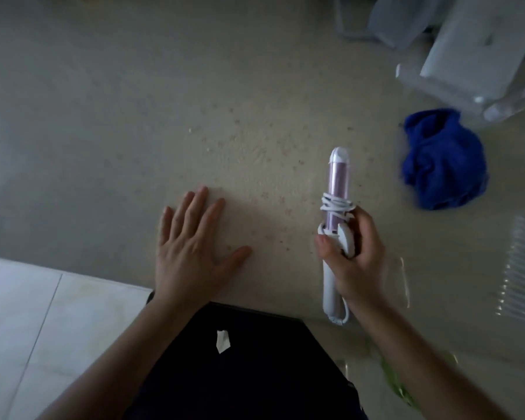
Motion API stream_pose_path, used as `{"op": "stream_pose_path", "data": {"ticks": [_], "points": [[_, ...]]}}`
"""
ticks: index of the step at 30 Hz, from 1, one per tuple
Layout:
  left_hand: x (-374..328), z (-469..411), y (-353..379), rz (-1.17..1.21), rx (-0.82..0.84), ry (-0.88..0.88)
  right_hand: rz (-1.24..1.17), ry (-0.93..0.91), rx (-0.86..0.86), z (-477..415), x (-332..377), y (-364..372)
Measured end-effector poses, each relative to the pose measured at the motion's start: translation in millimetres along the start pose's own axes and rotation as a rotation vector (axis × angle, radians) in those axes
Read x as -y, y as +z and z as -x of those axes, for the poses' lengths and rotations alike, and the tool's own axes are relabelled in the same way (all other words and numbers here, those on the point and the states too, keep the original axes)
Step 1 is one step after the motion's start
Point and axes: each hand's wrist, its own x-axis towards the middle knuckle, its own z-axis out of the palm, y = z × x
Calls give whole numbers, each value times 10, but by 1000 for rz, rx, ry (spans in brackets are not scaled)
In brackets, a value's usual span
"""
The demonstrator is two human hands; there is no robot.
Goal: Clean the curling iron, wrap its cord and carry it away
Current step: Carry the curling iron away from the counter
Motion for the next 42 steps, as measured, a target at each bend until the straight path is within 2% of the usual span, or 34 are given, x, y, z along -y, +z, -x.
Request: {"op": "stream_pose_path", "data": {"ticks": [4,8,12,14,17,24,29,32,37,42], "points": [[-103,-30,-168,35,96,-60,46,111,10,-6,251,38],[-278,-47,-551,68,301,-123,97,301,39,28,661,64],[-397,-36,-1081,210,422,-268,164,432,80,193,1134,-131],[-388,28,-1379,338,389,-337,176,449,88,221,1376,-269],[-288,199,-1791,446,309,-316,232,402,171,154,1730,-487],[19,766,-2474,624,75,-335,194,320,282,125,2288,-808],[-63,909,-2563,667,0,-431,171,283,296,214,2492,-647],[-246,903,-2550,644,16,-463,120,254,349,243,2507,-502],[-304,1158,-2692,600,23,-504,75,255,518,112,2491,-357],[-162,1679,-2755,661,-62,-665,51,198,707,27,2601,-141]]}}
